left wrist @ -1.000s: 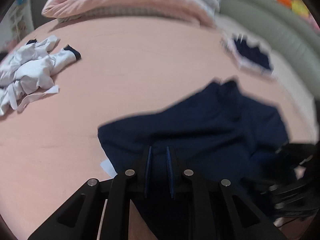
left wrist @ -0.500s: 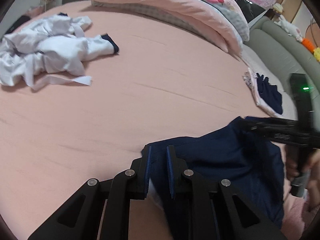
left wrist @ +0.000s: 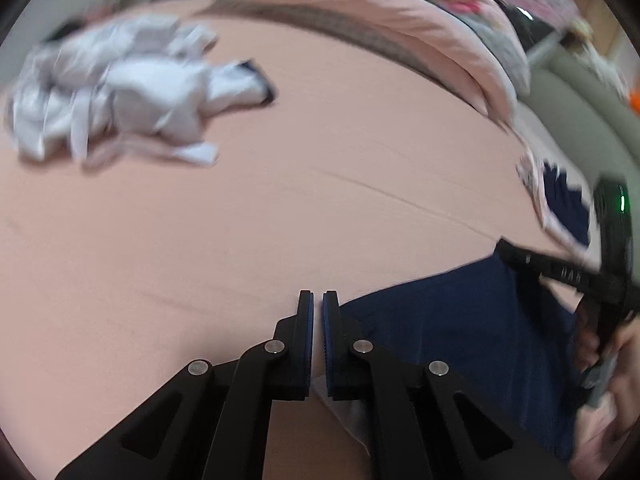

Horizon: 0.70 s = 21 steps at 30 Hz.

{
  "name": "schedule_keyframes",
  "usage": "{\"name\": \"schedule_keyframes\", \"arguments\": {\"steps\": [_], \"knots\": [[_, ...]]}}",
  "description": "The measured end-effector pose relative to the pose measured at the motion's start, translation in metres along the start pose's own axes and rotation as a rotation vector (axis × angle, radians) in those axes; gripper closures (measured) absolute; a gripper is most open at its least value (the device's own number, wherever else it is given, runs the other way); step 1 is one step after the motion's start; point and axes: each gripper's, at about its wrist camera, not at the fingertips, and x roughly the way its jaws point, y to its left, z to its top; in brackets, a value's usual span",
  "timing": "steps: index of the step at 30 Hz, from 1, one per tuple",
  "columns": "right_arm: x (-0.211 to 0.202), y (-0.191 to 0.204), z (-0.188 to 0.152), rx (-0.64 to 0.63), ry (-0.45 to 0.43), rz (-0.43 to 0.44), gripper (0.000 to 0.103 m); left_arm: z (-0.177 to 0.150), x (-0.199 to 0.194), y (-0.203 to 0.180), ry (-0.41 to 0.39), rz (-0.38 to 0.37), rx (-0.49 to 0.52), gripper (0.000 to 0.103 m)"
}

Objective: Fold clothes

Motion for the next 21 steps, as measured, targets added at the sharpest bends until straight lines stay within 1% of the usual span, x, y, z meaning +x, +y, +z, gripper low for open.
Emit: {"name": "schedule_keyframes", "arguments": {"steps": [1,4,6,7,8,10,11,12,15,17,18,19,20,21], "knots": [[0.000,-0.003,0.003,0.016,0.002,0.015,0.098,0.002,-0.003,0.004,-0.001,-0.018,-0.022,0.098],[-0.004,-0.006,0.007,0.024,0.003,0.028,0.098,0.004,-0.008,-0.001,-0.001,-0.026,0.012,0.087],[-0.004,-0.007,0.007,0.016,0.010,0.023,0.098,0.002,-0.005,-0.004,0.020,-0.076,0.015,0.068],[-0.005,-0.010,0.005,0.017,0.011,0.025,0.098,0.001,-0.003,-0.005,0.033,-0.100,0.010,0.065],[-0.005,-0.012,0.004,0.019,0.012,0.026,0.098,0.001,0.000,-0.007,0.047,-0.122,0.012,0.065],[-0.004,-0.015,0.003,0.031,0.009,0.033,0.098,-0.005,0.006,-0.011,0.062,-0.120,0.034,0.065],[-0.004,-0.014,0.003,0.032,0.008,0.034,0.098,-0.007,0.007,-0.014,0.057,-0.105,0.049,0.077],[-0.004,-0.013,0.003,0.030,0.005,0.032,0.098,-0.007,0.007,-0.016,0.049,-0.088,0.063,0.099],[-0.008,-0.012,0.002,0.021,-0.010,0.040,0.098,-0.001,-0.001,-0.021,-0.005,-0.073,0.080,0.099],[-0.016,-0.011,0.001,0.012,-0.053,0.059,0.098,0.001,-0.012,-0.023,-0.057,-0.084,0.099,0.099],[-0.022,-0.011,-0.001,0.009,-0.085,0.062,0.098,0.002,-0.015,-0.024,-0.069,-0.091,0.107,0.099],[-0.027,-0.011,-0.002,0.007,-0.117,0.064,0.098,0.003,-0.016,-0.024,-0.075,-0.096,0.114,0.099],[-0.029,-0.012,-0.003,0.009,-0.131,0.060,0.098,0.003,-0.015,-0.023,-0.069,-0.090,0.113,0.099],[-0.027,-0.014,-0.003,0.015,-0.130,0.051,0.098,0.001,-0.008,-0.020,-0.042,-0.073,0.107,0.097]]}}
